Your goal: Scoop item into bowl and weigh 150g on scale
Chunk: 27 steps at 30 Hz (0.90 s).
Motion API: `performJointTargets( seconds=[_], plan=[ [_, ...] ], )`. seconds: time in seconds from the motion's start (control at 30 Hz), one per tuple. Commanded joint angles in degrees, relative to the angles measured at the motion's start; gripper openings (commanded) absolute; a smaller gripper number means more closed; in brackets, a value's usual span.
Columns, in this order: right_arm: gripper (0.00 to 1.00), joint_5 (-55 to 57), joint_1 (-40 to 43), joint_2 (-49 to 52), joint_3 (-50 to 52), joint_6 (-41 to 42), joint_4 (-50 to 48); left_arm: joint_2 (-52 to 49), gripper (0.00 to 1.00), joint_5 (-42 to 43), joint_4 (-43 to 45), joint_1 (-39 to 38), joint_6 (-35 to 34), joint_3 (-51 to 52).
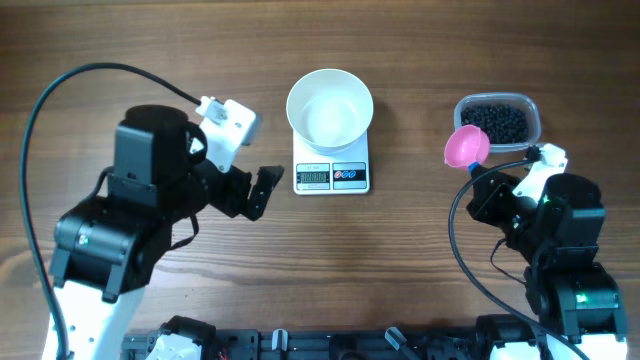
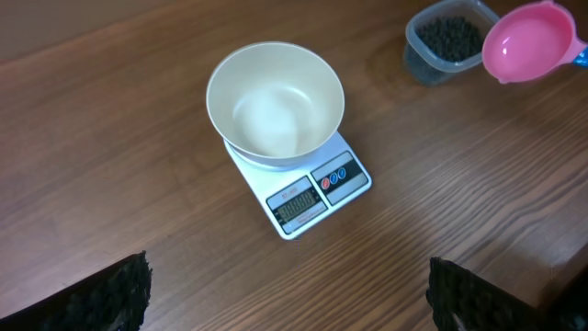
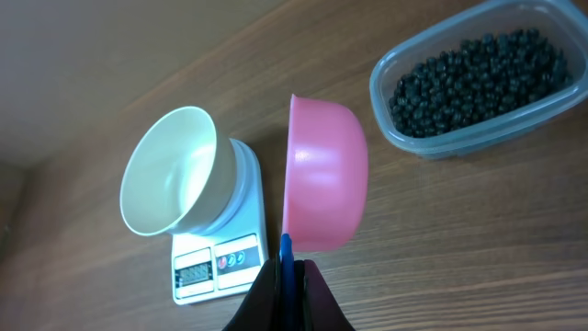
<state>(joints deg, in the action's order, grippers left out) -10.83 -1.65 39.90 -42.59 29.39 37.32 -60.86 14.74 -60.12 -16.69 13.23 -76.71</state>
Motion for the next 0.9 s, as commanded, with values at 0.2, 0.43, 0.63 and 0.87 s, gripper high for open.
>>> performJointTargets(
  seconds=[0.2, 0.43, 0.63, 0.87],
  plan=[
    [0.04, 0.5, 0.2, 0.0, -0.4, -0.2, 0.4, 0.7, 1.00, 2.2, -4.0, 1.2, -0.2, -1.3],
    [0.04, 0.5, 0.2, 0.0, -0.4, -2.5, 0.7, 0.7, 1.00, 9.4, -8.4, 1.2, 13.0, -1.3],
    [0.04, 0.5, 0.2, 0.0, -0.4, -2.4, 0.7, 0.7, 1.00, 9.3, -11.1, 1.2, 17.9, -1.4],
    [0.04, 0.5, 0.2, 0.0, -0.4, -2.4, 0.7, -2.8, 1.00, 7.8, -12.0, 6.1, 18.1, -1.3]
  ],
)
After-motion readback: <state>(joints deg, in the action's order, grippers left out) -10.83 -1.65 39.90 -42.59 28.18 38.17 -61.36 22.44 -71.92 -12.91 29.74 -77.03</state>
